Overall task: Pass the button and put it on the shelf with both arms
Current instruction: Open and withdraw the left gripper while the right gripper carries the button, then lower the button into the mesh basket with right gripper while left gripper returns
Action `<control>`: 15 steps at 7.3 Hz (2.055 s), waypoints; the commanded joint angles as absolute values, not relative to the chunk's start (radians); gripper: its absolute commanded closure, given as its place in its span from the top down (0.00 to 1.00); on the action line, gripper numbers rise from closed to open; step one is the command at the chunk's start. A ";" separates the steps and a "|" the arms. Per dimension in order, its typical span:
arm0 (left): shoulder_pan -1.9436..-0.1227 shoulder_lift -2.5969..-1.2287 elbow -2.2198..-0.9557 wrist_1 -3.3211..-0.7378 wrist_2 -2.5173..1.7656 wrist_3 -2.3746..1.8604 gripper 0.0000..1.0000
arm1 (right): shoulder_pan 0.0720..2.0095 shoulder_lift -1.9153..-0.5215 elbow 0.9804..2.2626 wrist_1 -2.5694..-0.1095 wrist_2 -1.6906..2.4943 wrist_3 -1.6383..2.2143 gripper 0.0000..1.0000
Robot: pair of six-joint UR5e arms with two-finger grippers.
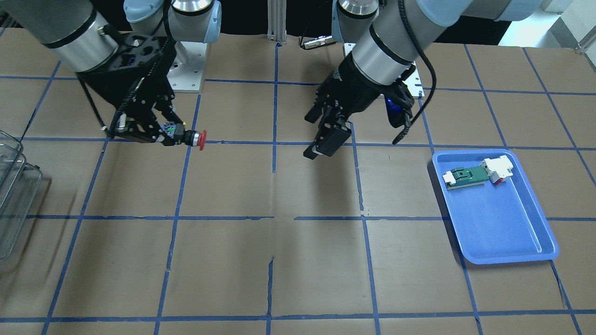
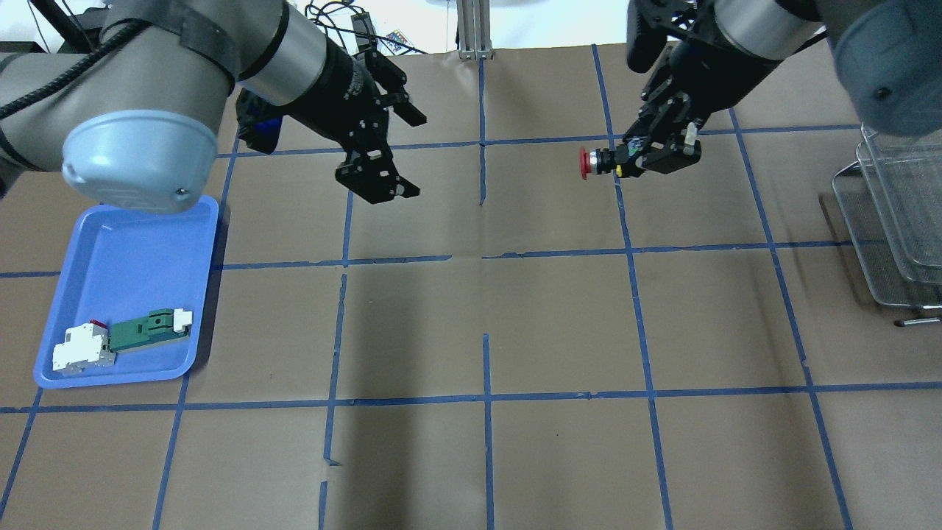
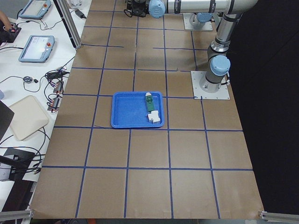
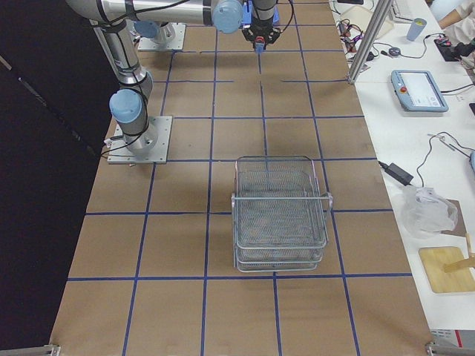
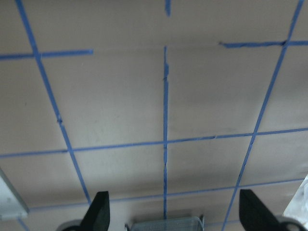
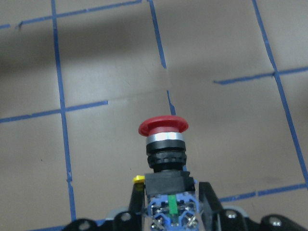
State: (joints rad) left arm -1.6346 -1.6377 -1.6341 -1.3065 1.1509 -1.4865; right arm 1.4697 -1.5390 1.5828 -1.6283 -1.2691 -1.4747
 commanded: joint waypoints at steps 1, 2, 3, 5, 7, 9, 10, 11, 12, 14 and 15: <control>-1.489 -1.631 -1.620 -1.425 1.292 -1.022 0.98 | 1.250 -1.493 1.578 -1.652 -1.344 -1.700 0.04; -1.461 -1.618 -1.623 -1.434 1.349 -0.809 1.00 | 1.130 -1.450 1.577 -1.687 -1.344 -1.852 0.04; -1.463 -1.603 -1.620 -1.459 1.421 -0.605 1.00 | 1.027 -1.404 1.575 -1.709 -1.345 -1.965 0.04; -1.469 -1.518 -1.629 -1.494 1.425 -0.162 1.00 | 0.869 -1.359 1.566 -1.764 -1.362 -2.173 0.04; -1.470 -1.473 -1.647 -1.549 1.445 -0.074 1.00 | 0.804 -1.338 1.566 -1.798 -1.385 -2.263 0.05; -1.471 -1.474 -1.667 -1.597 1.629 -0.049 1.00 | 0.761 -1.324 1.568 -1.796 -1.402 -2.275 0.09; -1.473 -1.460 -1.686 -1.600 1.635 0.068 1.00 | 0.761 -1.318 1.569 -1.799 -1.402 -2.267 0.67; -1.471 -1.441 -1.675 -1.632 1.631 0.113 1.00 | 0.761 -1.312 1.566 -1.796 -1.391 -2.267 1.00; -1.470 -1.433 -1.664 -1.653 1.603 0.120 1.00 | 0.765 -1.337 1.565 -1.795 -1.387 -2.254 1.00; -1.470 -1.433 -1.646 -1.666 1.580 0.120 1.00 | 0.861 -1.444 1.571 -1.778 -1.381 -2.032 1.00; -1.467 -1.439 -1.629 -1.680 1.578 0.120 1.00 | 0.961 -1.488 1.581 -1.763 -1.391 -1.911 1.00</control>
